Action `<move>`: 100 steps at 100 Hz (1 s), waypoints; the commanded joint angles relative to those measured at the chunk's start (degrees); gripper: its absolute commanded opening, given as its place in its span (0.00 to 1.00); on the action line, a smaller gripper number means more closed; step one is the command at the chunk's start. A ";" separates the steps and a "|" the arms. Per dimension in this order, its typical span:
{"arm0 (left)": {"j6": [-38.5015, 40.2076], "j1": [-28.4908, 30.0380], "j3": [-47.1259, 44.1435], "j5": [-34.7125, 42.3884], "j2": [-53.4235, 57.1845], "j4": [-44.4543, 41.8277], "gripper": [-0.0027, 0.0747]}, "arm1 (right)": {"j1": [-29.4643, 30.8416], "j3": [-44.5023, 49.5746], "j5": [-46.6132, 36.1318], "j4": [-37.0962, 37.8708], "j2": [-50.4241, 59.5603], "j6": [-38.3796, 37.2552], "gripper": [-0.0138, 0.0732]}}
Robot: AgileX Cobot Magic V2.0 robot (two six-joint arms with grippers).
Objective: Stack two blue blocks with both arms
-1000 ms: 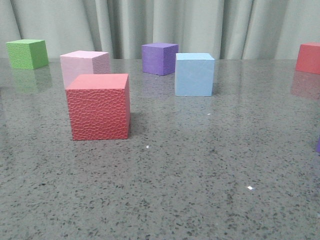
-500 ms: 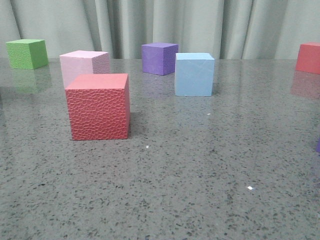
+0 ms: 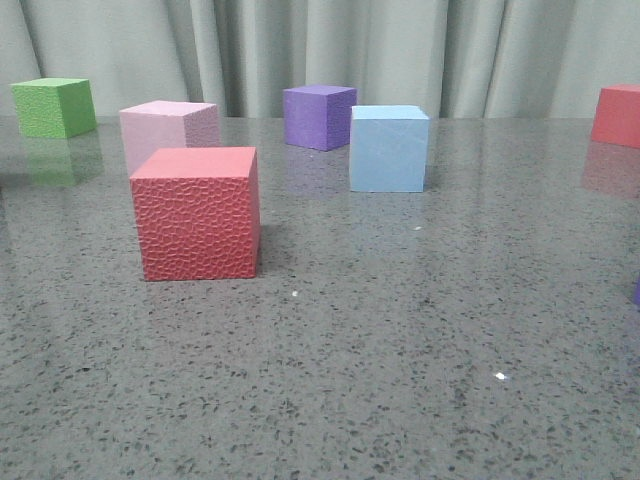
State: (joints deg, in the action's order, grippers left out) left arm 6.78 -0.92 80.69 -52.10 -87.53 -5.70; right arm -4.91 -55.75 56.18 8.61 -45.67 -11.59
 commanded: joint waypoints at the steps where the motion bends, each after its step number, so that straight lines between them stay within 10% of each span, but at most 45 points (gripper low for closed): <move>1: -0.19 -0.02 2.06 2.02 1.08 -0.23 0.93 | 0.39 -1.31 -3.76 1.35 0.25 0.39 0.86; 100: -0.64 -0.02 1.95 -0.39 -7.69 -0.23 0.93 | 0.39 -1.31 -4.59 1.35 0.06 0.39 0.86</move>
State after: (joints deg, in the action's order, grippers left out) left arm 6.21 -0.92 80.78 -53.57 -97.26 -5.81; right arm -4.91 -55.75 55.46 8.65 -45.67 -11.59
